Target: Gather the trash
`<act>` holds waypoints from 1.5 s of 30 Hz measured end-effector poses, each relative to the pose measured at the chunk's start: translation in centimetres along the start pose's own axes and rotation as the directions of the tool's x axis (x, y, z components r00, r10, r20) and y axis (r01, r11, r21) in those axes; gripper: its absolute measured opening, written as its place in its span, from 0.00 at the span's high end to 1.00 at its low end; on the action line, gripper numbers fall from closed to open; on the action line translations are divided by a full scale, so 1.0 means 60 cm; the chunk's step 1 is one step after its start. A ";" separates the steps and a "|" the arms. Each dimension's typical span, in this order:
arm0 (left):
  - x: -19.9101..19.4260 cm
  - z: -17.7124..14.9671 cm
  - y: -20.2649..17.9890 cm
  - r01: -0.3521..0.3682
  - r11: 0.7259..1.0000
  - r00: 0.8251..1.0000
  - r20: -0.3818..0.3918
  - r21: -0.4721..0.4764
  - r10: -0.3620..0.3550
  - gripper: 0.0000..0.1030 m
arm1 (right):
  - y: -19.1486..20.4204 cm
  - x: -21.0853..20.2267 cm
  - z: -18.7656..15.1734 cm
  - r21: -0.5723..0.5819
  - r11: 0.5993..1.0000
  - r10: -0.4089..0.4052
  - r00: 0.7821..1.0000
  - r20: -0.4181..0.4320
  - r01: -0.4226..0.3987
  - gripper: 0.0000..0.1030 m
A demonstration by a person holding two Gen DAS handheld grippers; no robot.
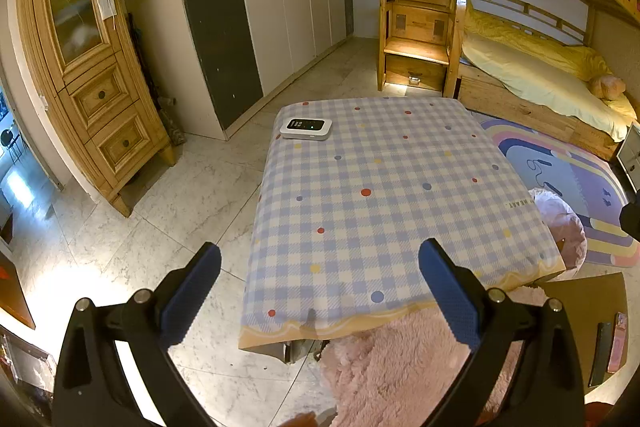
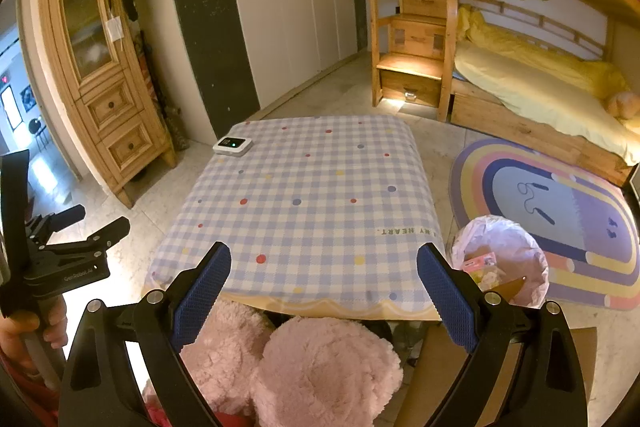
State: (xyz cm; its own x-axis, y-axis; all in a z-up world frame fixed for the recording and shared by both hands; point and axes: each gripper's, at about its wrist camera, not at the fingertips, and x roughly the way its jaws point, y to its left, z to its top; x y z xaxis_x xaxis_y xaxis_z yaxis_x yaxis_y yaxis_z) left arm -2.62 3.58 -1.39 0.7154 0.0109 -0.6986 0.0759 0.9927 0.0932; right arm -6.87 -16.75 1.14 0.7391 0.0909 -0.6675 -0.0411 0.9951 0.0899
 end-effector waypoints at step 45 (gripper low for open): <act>0.006 -0.001 -0.003 -0.005 1.000 1.000 -0.007 0.000 0.005 0.07 | -0.003 0.001 0.002 0.004 1.000 0.000 1.000 -0.002 0.000 0.10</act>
State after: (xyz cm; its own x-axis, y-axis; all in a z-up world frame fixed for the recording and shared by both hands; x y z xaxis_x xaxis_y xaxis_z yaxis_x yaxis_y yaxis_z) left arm -2.40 3.40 -1.70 0.7106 0.0168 -0.7034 0.0723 0.9927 0.0967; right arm -6.76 -16.93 1.18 0.7375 0.0907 -0.6692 -0.0380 0.9949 0.0930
